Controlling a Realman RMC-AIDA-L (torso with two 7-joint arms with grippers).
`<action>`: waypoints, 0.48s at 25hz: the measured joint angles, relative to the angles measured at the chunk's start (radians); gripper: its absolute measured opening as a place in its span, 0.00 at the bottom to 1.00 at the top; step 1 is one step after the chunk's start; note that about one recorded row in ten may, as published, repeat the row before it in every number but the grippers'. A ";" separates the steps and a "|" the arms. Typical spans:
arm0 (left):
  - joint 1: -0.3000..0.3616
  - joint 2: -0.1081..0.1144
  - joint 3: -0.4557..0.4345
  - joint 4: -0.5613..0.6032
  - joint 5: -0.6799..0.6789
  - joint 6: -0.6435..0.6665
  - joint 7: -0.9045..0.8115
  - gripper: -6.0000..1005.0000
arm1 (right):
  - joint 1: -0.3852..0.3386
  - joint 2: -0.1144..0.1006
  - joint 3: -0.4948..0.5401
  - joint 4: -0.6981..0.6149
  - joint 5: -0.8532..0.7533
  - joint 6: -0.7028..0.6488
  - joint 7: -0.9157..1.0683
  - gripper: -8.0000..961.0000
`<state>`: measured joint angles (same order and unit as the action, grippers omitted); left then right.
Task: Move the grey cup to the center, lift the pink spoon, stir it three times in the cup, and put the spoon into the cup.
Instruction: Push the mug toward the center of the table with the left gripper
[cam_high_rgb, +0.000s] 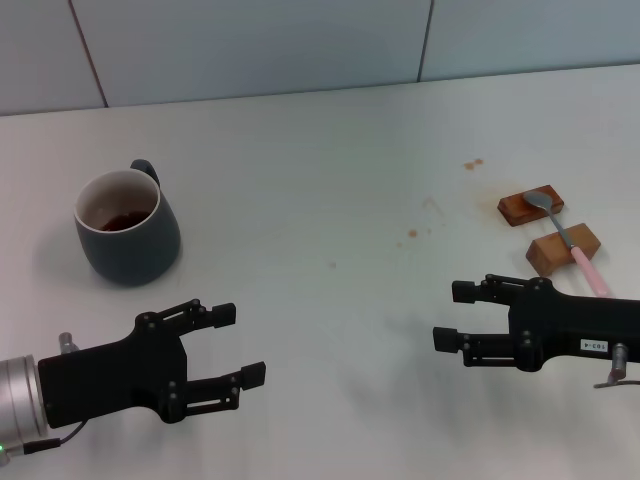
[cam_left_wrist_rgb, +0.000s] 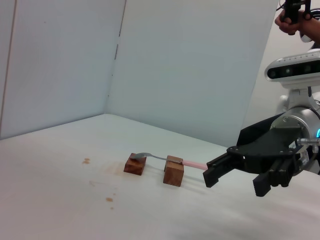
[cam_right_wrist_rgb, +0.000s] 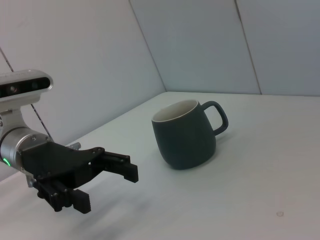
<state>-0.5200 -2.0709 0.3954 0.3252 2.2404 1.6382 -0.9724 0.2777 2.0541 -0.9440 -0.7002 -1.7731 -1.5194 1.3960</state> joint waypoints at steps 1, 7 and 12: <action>0.000 0.000 0.000 0.000 0.000 0.000 0.000 0.84 | 0.000 0.000 0.000 0.000 0.000 0.000 0.000 0.86; 0.000 0.000 -0.001 -0.001 -0.001 -0.001 0.000 0.84 | 0.000 0.005 0.004 0.000 -0.006 0.000 0.000 0.86; 0.004 0.000 -0.020 -0.002 -0.020 -0.001 0.003 0.84 | 0.000 0.008 0.008 -0.001 -0.013 0.000 0.002 0.86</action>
<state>-0.5163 -2.0709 0.3753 0.3234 2.2200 1.6368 -0.9696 0.2777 2.0619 -0.9364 -0.7010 -1.7863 -1.5195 1.3978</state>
